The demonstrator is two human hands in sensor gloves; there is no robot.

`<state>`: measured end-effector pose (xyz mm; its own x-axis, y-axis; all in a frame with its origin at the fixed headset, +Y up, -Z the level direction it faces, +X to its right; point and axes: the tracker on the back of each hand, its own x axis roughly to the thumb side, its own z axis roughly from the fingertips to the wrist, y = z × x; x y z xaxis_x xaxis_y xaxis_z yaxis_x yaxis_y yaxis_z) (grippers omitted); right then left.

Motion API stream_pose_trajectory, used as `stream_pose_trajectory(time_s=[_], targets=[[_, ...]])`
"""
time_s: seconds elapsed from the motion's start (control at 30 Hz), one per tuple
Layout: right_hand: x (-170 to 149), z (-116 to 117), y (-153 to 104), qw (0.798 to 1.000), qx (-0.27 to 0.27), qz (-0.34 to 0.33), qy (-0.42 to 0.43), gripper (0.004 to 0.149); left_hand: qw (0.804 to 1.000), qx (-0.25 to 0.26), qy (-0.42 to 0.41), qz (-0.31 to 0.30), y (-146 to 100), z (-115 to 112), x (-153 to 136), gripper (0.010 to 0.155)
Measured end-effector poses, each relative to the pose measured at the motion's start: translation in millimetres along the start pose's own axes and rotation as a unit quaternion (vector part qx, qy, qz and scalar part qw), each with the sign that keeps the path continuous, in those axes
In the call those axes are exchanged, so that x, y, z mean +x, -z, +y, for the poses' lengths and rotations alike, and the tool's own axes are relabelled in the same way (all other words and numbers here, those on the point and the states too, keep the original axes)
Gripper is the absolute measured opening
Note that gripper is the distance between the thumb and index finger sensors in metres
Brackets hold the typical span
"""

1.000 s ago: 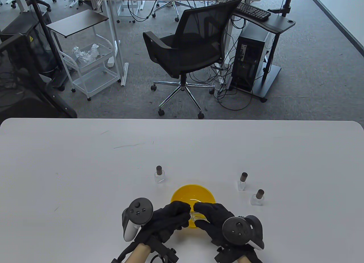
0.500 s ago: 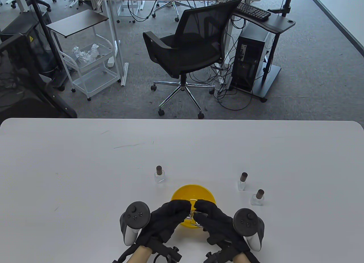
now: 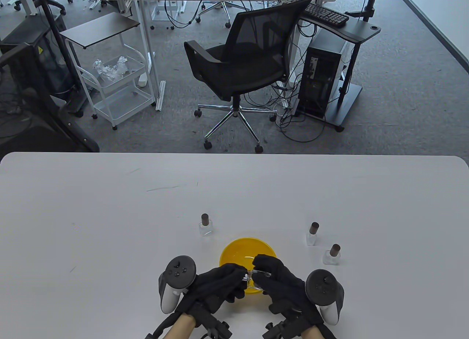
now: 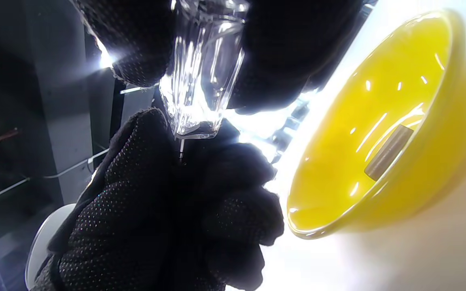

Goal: Assemble perfume bottles from components

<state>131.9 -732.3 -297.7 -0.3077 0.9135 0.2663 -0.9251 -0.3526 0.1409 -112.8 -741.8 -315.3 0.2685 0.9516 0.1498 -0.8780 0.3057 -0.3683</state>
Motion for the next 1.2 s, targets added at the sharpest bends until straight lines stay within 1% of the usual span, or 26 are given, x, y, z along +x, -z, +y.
stream_pose_trajectory(time_s=[0.1,0.33,0.43,0.5,0.67,0.73,0.87,1.0,1.1,1.2], targets=[[0,0,0,1.0,0.0,0.003,0.007,0.051,1.0,0.006,0.019,-0.015,-1,0,5,0.048],[0,-2,-1,1.0,-0.002,0.01,0.014,0.051,0.999,0.025,0.026,-0.04,-3,-1,8,0.042],[0,0,0,1.0,0.002,0.013,0.013,0.052,0.998,0.03,0.018,-0.05,-4,-1,10,0.037],[0,0,-1,1.0,0.0,0.016,0.017,0.051,0.998,0.037,0.025,-0.051,-5,-2,11,0.036],[0,0,-1,1.0,0.005,0.015,0.022,0.052,0.997,0.07,-0.005,-0.045,-8,-1,12,0.034],[0,1,0,1.0,0.009,0.013,0.017,0.052,0.996,0.079,0.001,-0.043,-9,-2,12,0.035],[0,1,0,1.0,0.008,0.01,0.018,0.052,0.997,0.071,-0.007,-0.041,-8,-3,11,0.036],[0,0,0,1.0,0.005,0.005,0.013,0.052,0.999,0.041,-0.025,-0.007,-5,-4,5,0.046],[-1,-2,0,0.999,0.003,0.009,0.033,0.052,0.999,0.03,-0.01,0.018,-5,-4,-1,0.054],[-1,-3,0,1.0,0.001,0.009,0.029,0.052,1.0,0.021,-0.009,0.013,-3,-5,-1,0.05]])
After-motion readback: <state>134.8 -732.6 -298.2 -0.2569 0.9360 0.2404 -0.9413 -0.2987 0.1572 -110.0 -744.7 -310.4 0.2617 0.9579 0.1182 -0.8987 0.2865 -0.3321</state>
